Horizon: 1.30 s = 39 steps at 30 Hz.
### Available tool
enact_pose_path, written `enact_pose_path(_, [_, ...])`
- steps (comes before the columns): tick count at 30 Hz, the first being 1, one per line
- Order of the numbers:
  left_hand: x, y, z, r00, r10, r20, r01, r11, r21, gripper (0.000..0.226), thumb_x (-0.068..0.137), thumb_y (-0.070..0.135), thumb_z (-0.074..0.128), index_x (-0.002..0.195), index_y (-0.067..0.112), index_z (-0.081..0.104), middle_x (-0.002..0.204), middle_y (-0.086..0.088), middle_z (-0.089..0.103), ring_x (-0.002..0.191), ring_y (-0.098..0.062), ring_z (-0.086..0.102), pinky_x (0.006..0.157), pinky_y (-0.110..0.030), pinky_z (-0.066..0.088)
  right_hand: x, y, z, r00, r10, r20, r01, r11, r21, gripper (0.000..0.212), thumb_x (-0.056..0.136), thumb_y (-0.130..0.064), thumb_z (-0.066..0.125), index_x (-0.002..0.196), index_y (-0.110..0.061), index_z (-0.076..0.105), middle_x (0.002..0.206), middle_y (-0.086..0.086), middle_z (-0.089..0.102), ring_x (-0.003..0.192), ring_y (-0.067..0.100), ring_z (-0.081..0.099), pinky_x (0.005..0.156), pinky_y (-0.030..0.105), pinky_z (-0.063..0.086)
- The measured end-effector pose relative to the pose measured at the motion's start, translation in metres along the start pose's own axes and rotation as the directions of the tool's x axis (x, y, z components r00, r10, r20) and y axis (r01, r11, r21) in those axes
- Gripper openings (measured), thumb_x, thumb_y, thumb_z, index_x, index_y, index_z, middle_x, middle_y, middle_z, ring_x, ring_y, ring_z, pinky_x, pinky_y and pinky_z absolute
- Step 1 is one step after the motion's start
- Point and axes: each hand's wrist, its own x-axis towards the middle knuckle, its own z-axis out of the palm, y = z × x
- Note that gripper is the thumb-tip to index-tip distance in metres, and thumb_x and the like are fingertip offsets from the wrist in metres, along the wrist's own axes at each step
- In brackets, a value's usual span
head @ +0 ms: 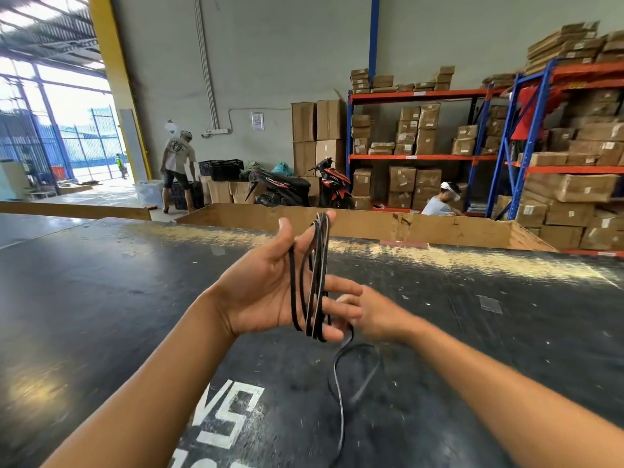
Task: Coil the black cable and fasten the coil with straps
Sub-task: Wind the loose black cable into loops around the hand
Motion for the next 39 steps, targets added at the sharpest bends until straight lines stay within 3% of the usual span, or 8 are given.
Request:
enact_pose_path(5, [-0.008, -0.007, 0.0, 0.999, -0.045, -0.013, 0.045, 0.999, -0.001, 0.058, 0.091, 0.068, 0.021, 0.147, 0.055, 0.025, 0.155, -0.04, 0.008, 0.137, -0.053, 0.029, 0.103, -0.069, 0.033, 0.02, -0.018, -0.053, 0.983, -0.091, -0.161, 0.052, 0.971, -0.234, 0.02, 0.095, -0.007, 0.055, 0.092, -0.008, 0.075, 0.091, 0.003, 0.075, 0.088, 0.016, 0.07, 0.084, 0.039, 0.057])
enact_pose_path(10, [-0.009, -0.019, 0.0, 0.992, -0.11, -0.058, 0.112, 0.993, 0.023, 0.058, 0.089, 0.07, 0.022, 0.144, 0.056, 0.031, 0.153, -0.04, 0.02, 0.137, -0.053, 0.033, 0.099, -0.068, 0.038, 0.027, -0.039, -0.088, 0.961, -0.182, -0.206, 0.083, 0.907, -0.412, 0.017, 0.094, -0.006, 0.058, 0.092, -0.01, 0.074, 0.079, -0.008, 0.067, 0.071, -0.001, 0.062, 0.054, 0.008, 0.044])
enact_pose_path(16, [-0.004, -0.034, -0.006, 0.97, -0.17, -0.174, 0.182, 0.982, 0.057, 0.055, 0.086, 0.071, 0.03, 0.138, 0.059, 0.04, 0.152, -0.038, 0.029, 0.134, -0.057, 0.033, 0.096, -0.066, 0.043, 0.025, -0.064, -0.109, 0.948, -0.253, -0.193, 0.11, 0.831, -0.546, 0.015, 0.091, -0.008, 0.062, 0.087, -0.013, 0.077, 0.074, -0.009, 0.069, 0.068, 0.003, 0.064, 0.062, 0.024, 0.05])
enact_pose_path(21, [-0.008, -0.033, -0.023, 0.953, -0.15, -0.264, 0.16, 0.987, 0.019, 0.054, 0.089, 0.07, 0.023, 0.138, 0.056, 0.042, 0.15, -0.042, 0.026, 0.132, -0.058, 0.036, 0.096, -0.071, 0.039, 0.015, -0.074, -0.111, 0.947, -0.254, -0.195, 0.113, 0.835, -0.538, 0.011, 0.089, -0.016, 0.068, 0.084, -0.014, 0.077, 0.072, -0.009, 0.071, 0.07, 0.008, 0.067, 0.068, 0.033, 0.055])
enact_pose_path(26, [-0.009, -0.032, -0.04, 0.927, -0.143, -0.347, 0.152, 0.988, -0.004, 0.055, 0.09, 0.07, 0.022, 0.136, 0.054, 0.045, 0.139, -0.04, 0.038, 0.121, -0.053, 0.05, 0.095, -0.071, 0.04, 0.007, -0.084, -0.108, 0.933, -0.297, -0.204, 0.151, 0.835, -0.529, 0.014, 0.089, -0.021, 0.068, 0.081, -0.013, 0.077, 0.065, -0.02, 0.065, 0.048, -0.011, 0.058, 0.05, 0.019, 0.035])
enact_pose_path(31, [-0.003, -0.036, -0.042, 0.928, -0.168, -0.332, 0.186, 0.982, 0.023, 0.054, 0.089, 0.071, 0.027, 0.135, 0.054, 0.048, 0.136, -0.035, 0.045, 0.123, -0.054, 0.048, 0.097, -0.073, 0.039, 0.002, -0.099, -0.106, 0.909, -0.353, -0.222, 0.147, 0.769, -0.622, 0.017, 0.092, -0.023, 0.064, 0.083, -0.013, 0.075, 0.092, -0.01, 0.077, 0.043, -0.004, 0.05, 0.048, 0.021, 0.034])
enact_pose_path(35, [-0.002, -0.035, -0.045, 0.932, -0.115, -0.343, 0.112, 0.993, -0.029, 0.055, 0.09, 0.07, 0.023, 0.139, 0.054, 0.043, 0.137, -0.036, 0.042, 0.118, -0.052, 0.054, 0.094, -0.072, 0.04, -0.004, -0.109, -0.102, 0.908, -0.334, -0.251, 0.151, 0.822, -0.549, 0.02, 0.092, -0.026, 0.065, 0.084, -0.011, 0.076, 0.061, -0.009, 0.067, 0.038, 0.001, 0.049, 0.045, 0.018, 0.033])
enact_pose_path(39, [-0.01, -0.019, -0.052, 0.915, -0.029, -0.403, -0.011, 0.995, -0.096, 0.058, 0.091, 0.068, 0.023, 0.133, 0.043, 0.055, 0.134, -0.043, 0.047, 0.113, -0.059, 0.056, 0.09, -0.073, 0.044, -0.021, -0.107, -0.078, 0.96, -0.25, -0.124, 0.175, 0.885, -0.432, 0.021, 0.096, -0.021, 0.058, 0.093, -0.01, 0.076, 0.062, -0.005, 0.067, 0.033, 0.0, 0.044, 0.034, 0.011, 0.031])
